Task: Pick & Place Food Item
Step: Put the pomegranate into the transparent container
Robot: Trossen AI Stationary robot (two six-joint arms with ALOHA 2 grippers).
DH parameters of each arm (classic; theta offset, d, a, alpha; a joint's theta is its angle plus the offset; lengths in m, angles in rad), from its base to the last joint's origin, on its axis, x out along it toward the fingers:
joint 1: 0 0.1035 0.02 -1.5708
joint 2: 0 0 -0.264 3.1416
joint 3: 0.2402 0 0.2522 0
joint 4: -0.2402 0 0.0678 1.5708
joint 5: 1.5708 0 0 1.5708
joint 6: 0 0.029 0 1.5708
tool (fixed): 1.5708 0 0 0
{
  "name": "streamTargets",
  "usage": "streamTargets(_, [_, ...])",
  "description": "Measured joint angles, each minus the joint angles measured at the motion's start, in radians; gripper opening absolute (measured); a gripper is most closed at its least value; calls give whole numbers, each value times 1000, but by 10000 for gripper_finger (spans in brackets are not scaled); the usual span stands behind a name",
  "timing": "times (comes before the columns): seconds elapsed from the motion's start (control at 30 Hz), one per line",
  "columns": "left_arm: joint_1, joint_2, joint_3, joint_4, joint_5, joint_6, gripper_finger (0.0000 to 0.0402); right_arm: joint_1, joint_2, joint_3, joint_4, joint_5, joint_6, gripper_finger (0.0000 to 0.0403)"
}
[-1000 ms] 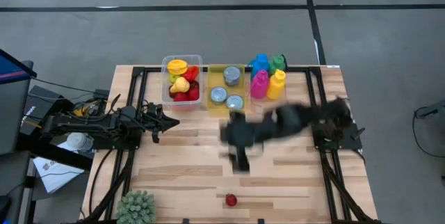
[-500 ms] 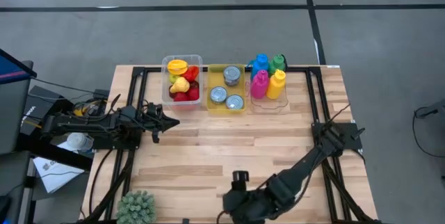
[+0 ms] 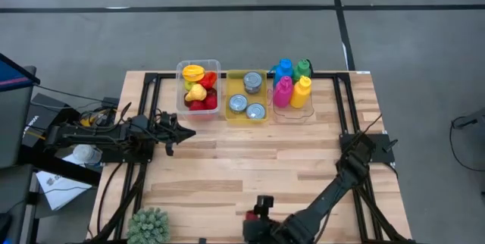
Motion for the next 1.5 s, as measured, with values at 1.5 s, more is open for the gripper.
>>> streamTargets(1.5, [0, 13, 0, 46, 0, 0, 2, -208, -1011, -1478, 1032, -294, -33, 188])
